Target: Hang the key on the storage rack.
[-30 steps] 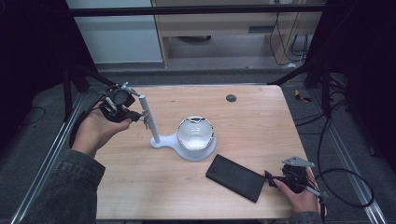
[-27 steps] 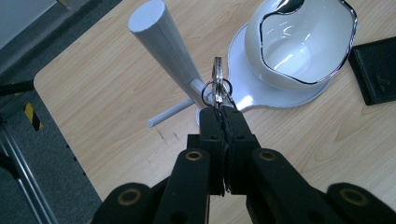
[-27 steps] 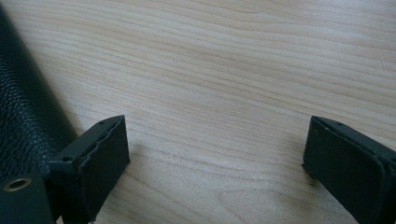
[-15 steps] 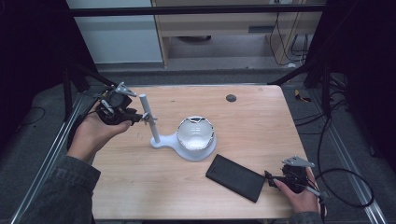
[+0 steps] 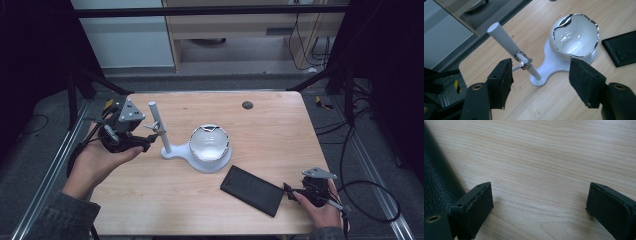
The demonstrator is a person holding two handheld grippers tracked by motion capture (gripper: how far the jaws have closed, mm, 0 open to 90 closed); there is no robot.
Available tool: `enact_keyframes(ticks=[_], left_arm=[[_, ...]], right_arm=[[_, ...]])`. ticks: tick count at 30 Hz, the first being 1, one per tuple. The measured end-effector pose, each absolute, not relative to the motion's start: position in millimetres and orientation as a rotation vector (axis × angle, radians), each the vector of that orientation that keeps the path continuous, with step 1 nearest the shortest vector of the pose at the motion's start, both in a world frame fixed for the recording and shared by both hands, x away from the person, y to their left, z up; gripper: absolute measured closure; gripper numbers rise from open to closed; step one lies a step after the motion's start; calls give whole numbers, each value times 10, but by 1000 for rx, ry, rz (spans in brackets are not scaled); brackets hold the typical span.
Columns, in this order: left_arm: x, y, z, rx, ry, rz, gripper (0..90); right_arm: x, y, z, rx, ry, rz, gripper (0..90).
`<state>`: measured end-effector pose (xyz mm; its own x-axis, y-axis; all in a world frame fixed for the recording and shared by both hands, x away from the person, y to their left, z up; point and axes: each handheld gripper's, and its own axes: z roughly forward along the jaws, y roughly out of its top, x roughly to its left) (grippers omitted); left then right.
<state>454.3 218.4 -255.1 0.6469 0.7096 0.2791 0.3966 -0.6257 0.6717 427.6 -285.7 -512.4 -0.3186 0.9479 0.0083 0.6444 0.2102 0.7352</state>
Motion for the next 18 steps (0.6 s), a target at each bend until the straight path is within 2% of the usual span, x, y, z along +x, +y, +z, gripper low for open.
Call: enact_keyframes(ticks=[4, 7, 11, 18], left_arm=[[4451, 2142, -2591, 2282, 844, 710, 197], [4391, 2099, -2652, 2275, 827, 678, 148], [4310, 2028, -2747, 2274, 785, 638, 106], [4211, 1831, -3008, 2263, 730, 536, 88]], right_arm=[[4259, -2906, -5071, 1470, 1995, 921, 86], [4235, -2919, -5022, 1457, 1968, 933, 99], [4188, -2880, -4950, 1431, 1954, 963, 106], [4122, -2786, -4849, 1359, 1950, 989, 108]])
